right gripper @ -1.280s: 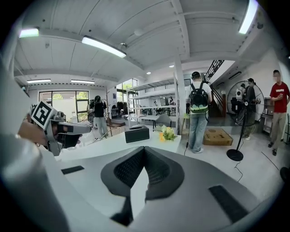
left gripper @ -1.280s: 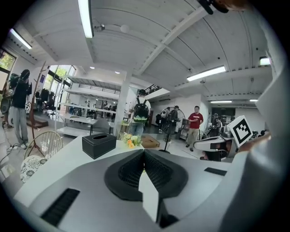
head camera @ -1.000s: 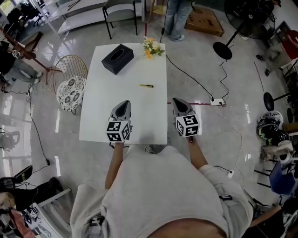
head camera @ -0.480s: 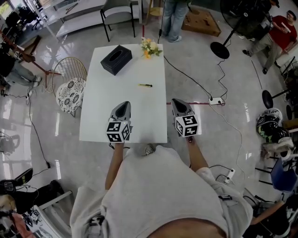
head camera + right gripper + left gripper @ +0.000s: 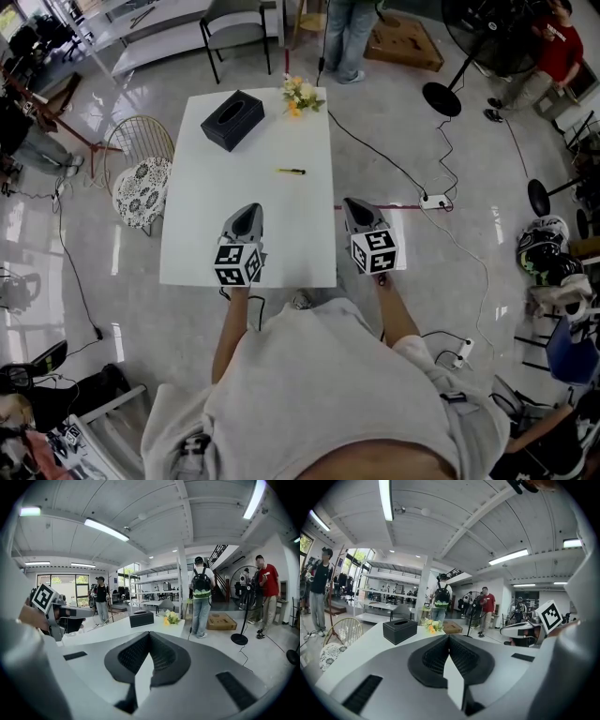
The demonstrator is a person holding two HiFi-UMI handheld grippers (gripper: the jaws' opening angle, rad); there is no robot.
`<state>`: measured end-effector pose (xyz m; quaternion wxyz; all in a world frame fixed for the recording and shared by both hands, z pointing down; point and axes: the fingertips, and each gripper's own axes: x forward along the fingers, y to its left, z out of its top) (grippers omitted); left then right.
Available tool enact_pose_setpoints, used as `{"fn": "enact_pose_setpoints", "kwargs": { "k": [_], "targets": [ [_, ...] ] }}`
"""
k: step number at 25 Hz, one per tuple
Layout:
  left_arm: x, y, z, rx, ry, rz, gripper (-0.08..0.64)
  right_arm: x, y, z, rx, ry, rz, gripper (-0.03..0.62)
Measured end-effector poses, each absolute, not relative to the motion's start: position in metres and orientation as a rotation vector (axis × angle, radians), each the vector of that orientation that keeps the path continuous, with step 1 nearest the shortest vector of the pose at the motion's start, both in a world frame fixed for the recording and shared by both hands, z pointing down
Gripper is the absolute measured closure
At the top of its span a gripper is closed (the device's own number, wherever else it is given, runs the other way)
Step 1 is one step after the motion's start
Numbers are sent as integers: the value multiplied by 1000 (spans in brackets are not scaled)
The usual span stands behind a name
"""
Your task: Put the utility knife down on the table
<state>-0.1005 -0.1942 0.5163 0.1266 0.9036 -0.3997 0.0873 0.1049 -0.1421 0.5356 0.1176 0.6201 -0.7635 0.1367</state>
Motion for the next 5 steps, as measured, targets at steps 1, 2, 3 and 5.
{"fn": "enact_pose_setpoints", "kwargs": {
  "k": [1,2,3,5],
  "targets": [
    [-101,-195,516,2630,-1165,254,540,105,-143,536,1813,-2234,400,561],
    [-101,-196,517,2629,-1166,254,540,104,-143,536,1811,-2233,400,561],
    [-102,-196,517,2629,-1166,254,540,104,-144,536,1810,-2232,400,561],
    [-103,-198,518,2628,-1166,254,540,104,-146,537,1806,-2230,401,561]
  ]
}}
